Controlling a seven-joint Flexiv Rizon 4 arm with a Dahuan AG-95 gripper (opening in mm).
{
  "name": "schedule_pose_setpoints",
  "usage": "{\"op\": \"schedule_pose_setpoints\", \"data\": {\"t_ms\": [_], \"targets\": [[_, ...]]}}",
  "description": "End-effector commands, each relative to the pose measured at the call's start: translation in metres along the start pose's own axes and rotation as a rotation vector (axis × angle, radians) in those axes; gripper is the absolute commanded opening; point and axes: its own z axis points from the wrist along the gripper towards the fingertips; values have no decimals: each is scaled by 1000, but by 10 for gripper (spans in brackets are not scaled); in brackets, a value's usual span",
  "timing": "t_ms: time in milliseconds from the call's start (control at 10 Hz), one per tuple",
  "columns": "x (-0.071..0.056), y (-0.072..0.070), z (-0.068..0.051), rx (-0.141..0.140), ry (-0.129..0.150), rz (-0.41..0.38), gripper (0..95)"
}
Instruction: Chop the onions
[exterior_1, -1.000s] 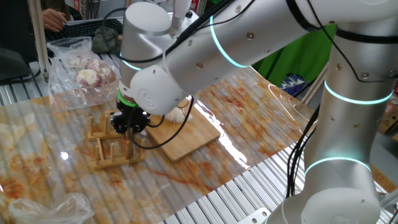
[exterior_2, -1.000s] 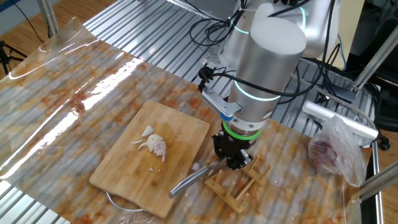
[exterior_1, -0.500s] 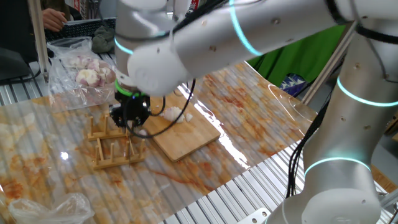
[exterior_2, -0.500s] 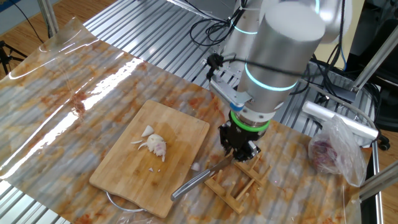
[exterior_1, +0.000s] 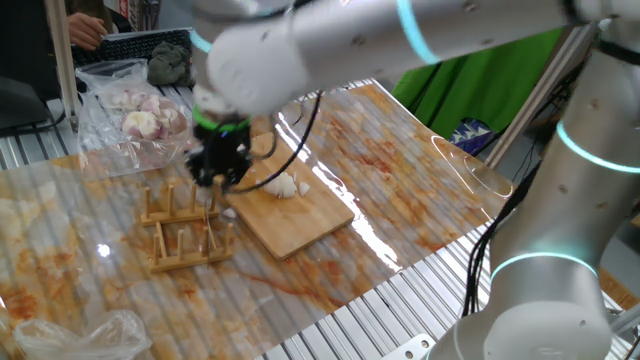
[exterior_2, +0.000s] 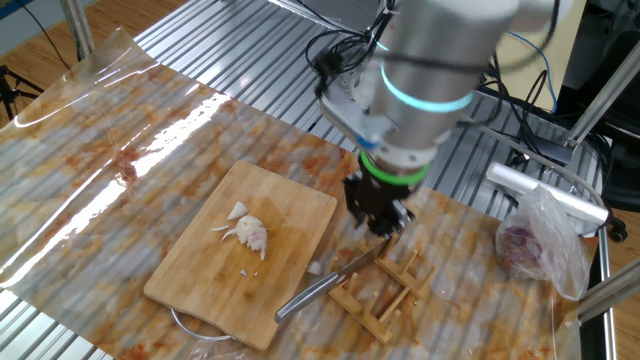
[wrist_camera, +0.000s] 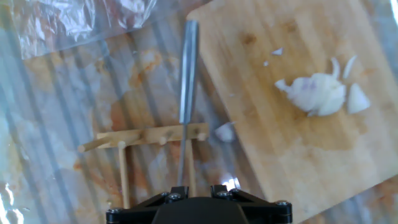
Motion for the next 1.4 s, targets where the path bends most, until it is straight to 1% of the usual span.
{"op": "schedule_pose_setpoints", "data": {"t_ms": [100, 200, 300, 400, 500, 600, 700, 800, 1100, 1200, 1300, 1400], "targets": [[-10, -15, -9, 0, 2, -35, 190], [-19, -29, -13, 0, 1, -71, 190], [-26, -39, -14, -2, -3, -93, 190], [-31, -46, -13, -1, -6, -103, 190], [-42, -60, -9, -4, -12, -128, 190], [-48, -68, -6, -7, -15, -141, 190], [-56, -82, -2, -13, -17, -161, 190], [-61, -92, 0, -20, -19, -179, 0], [-74, -104, 5, -15, -24, -226, 0], [-79, -109, 6, -20, -28, -238, 0], [-83, -111, 6, -20, -26, -247, 0], [-83, -111, 6, -19, -25, -246, 0]]}}
